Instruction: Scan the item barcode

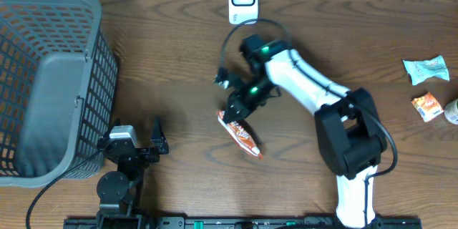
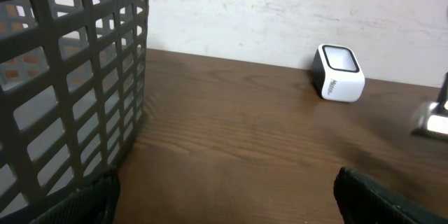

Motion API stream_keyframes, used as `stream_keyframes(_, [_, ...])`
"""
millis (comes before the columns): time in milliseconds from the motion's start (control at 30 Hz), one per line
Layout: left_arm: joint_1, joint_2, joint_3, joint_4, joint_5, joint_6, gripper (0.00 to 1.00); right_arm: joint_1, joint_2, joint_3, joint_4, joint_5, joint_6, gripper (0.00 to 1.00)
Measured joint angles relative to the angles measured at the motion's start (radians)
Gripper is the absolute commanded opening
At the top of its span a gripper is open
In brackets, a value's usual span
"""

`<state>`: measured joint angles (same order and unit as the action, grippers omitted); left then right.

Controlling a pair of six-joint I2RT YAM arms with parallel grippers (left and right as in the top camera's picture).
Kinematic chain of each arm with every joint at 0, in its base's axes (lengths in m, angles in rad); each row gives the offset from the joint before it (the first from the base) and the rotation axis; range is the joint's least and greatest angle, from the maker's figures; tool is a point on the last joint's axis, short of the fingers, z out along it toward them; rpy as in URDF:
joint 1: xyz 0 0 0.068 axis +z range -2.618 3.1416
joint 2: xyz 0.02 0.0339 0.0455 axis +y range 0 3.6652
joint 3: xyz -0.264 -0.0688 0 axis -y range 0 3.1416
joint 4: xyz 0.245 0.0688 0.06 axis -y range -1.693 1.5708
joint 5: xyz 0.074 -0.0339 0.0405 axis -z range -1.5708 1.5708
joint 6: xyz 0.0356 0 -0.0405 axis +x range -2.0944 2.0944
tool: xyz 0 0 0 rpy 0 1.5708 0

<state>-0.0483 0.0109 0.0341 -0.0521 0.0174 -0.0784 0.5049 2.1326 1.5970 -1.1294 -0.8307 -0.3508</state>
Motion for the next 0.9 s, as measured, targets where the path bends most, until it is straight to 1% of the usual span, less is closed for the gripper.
stream_keyframes(100, [0.000,0.000,0.000,0.000,0.000,0.000,0.98,-0.036,0.033,-0.032,0.025,-0.087,-0.037,0.01])
stream_keyframes(233, [0.000,0.000,0.000,0.000,0.000,0.000,0.98,-0.040,0.094,-0.050,0.042,-0.151,-0.086,0.01])
stream_keyframes(433, [0.000,0.000,0.000,0.000,0.000,0.000,0.98,-0.040,0.119,-0.054,0.073,-0.140,-0.108,0.01])
stream_keyframes(533, [0.000,0.000,0.000,0.000,0.000,0.000,0.98,-0.042,0.138,-0.054,0.102,-0.099,-0.104,0.03])
stream_keyframes(667, [0.000,0.000,0.000,0.000,0.000,0.000,0.98,-0.055,0.151,-0.054,0.159,-0.007,-0.032,0.11])
stream_keyframes(767, [0.000,0.000,0.000,0.000,0.000,0.000,0.98,-0.068,0.150,-0.053,0.185,0.047,0.013,0.13])
stream_keyframes(833, [0.000,0.000,0.000,0.000,0.000,0.000,0.98,-0.084,0.146,-0.052,0.199,0.055,0.034,0.23])
stream_keyframes(900, [0.000,0.000,0.000,0.000,0.000,0.000,0.98,-0.102,0.142,-0.048,0.204,0.059,0.047,0.38])
